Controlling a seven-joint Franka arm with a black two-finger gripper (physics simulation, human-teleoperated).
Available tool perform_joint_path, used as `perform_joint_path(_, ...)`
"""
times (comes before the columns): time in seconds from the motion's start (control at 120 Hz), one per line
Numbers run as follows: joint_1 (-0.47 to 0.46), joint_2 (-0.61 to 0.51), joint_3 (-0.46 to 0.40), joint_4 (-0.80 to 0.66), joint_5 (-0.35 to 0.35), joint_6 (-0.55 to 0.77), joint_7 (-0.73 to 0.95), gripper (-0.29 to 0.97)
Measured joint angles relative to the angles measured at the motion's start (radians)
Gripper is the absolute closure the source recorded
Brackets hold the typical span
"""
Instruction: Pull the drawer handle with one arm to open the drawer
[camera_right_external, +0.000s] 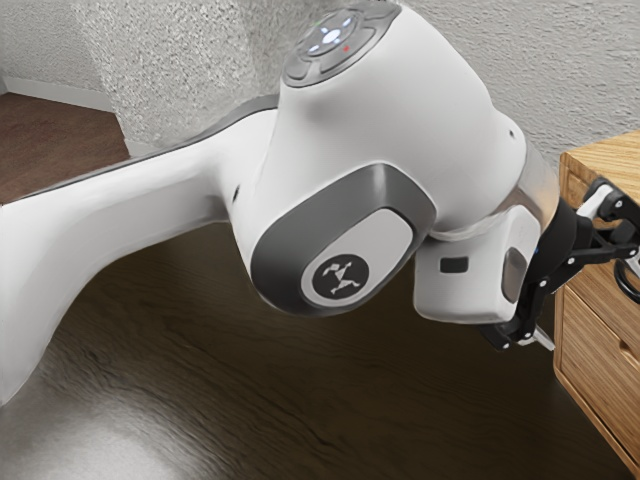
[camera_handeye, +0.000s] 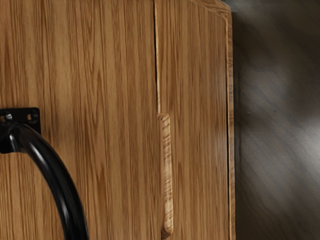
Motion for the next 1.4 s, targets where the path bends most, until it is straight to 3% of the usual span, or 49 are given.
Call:
perform_joint_path(0.45,0.011,0.026,0.003,-0.005,-0.004,-0.003,0.008,0.00)
perform_joint_path(1.4,0.015,-0.288,0.030,-0.330,-0.031,-0.021,0.011,0.02)
